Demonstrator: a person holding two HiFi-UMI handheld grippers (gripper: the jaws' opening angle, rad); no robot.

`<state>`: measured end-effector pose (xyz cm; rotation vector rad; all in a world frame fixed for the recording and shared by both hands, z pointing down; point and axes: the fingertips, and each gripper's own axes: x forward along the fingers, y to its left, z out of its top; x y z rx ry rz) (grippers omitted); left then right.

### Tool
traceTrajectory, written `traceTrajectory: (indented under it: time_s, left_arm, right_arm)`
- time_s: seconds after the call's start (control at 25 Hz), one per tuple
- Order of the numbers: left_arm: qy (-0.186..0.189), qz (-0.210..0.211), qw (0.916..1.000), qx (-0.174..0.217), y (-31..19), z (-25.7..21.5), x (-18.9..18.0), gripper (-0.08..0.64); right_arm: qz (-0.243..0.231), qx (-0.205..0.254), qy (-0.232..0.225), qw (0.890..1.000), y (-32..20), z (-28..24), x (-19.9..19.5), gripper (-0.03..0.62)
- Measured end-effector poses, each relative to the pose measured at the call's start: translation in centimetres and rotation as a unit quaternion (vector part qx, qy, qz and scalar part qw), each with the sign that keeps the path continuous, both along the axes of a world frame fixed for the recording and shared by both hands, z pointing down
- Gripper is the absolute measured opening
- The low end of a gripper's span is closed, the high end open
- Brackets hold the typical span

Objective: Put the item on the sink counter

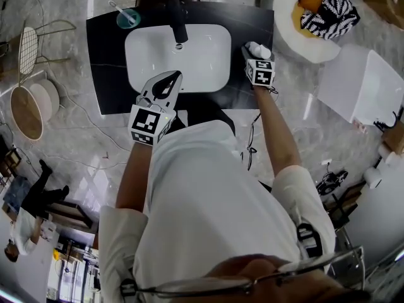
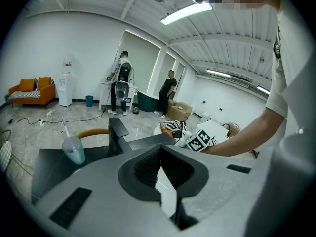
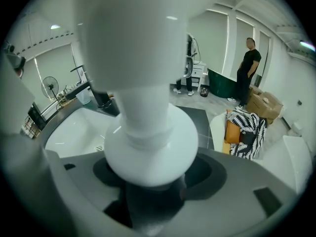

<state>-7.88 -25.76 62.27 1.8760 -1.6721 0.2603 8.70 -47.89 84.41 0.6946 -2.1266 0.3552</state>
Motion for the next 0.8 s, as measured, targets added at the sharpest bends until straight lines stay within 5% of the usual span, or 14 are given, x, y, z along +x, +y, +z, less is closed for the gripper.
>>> traceTrajectory:
  time_s: [0.8]
  left_arm:
    - [-0.023, -0.001, 0.9990, 0.039, 2.2, -3.5, -0.1, 0.004]
  right_arm:
    - [-0.002, 0.020, -0.042, 0.999, 3.6, -6.7, 2.1, 0.321]
